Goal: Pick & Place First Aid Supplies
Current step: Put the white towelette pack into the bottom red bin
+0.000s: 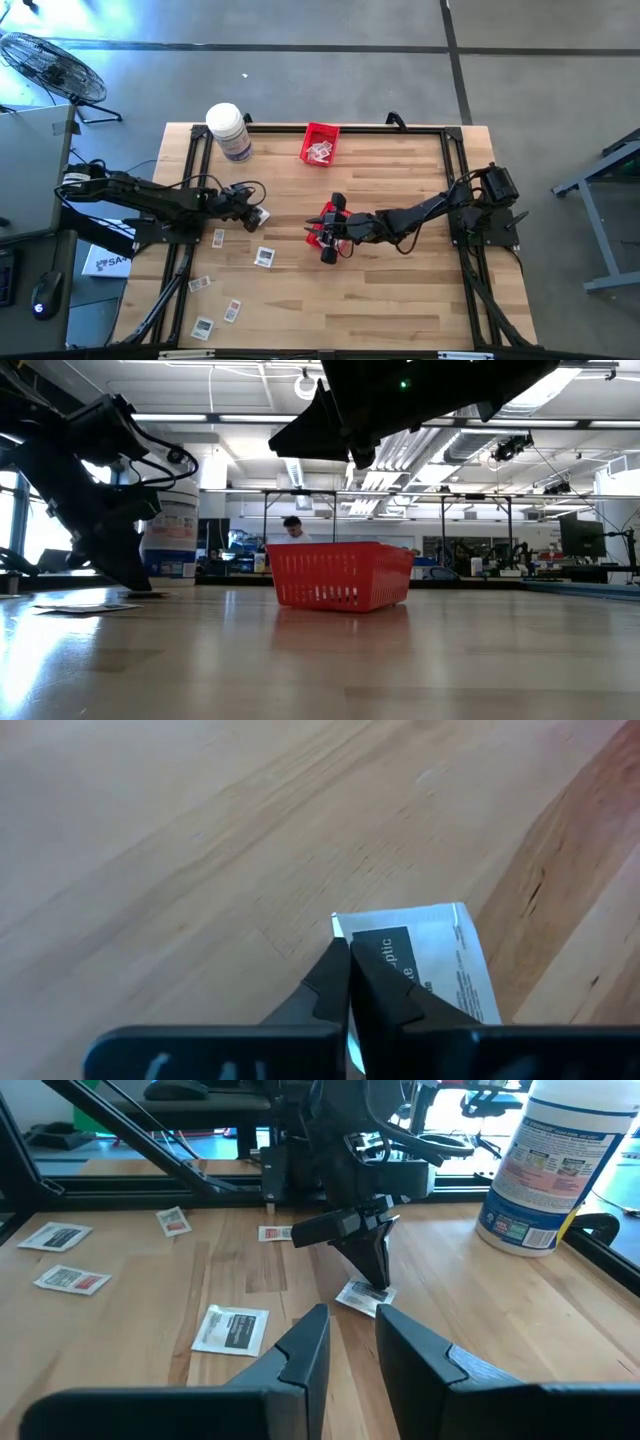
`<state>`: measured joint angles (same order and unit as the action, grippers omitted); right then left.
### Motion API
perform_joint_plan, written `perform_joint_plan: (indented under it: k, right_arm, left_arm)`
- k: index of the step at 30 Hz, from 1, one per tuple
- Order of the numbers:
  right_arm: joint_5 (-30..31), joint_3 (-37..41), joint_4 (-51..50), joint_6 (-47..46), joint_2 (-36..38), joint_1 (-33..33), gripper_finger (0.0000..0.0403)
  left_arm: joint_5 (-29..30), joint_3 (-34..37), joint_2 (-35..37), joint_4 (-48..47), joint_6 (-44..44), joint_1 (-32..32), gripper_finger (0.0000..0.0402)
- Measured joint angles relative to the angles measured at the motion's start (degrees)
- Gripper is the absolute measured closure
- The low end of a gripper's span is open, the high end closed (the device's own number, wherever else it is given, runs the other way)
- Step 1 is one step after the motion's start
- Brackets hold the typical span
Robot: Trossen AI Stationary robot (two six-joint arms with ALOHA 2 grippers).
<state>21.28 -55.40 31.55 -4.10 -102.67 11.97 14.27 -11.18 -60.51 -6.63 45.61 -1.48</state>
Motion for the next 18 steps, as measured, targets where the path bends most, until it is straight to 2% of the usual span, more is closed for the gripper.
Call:
perform_joint_plan:
  k: [8, 12, 18]
  right_arm:
    - [0.00, 0.00, -0.02, 0.02, 0.00, 0.00, 0.0324]
    - [-0.30, 0.00, -0.07, 0.02, 0.00, -0.30, 0.0324]
    - [0.56, 0.00, -1.00, 0.04, 0.00, -0.42, 0.0325]
  left_arm:
    - [-0.13, -1.08, 0.47, -0.67, -0.65, 0.02, 0.0401]
    - [-2.38, -2.70, 1.70, -1.24, -2.27, 0.12, 0.0401]
    - [-0.65, -4.75, 2.54, -0.38, -3.00, 2.37, 0.0402]
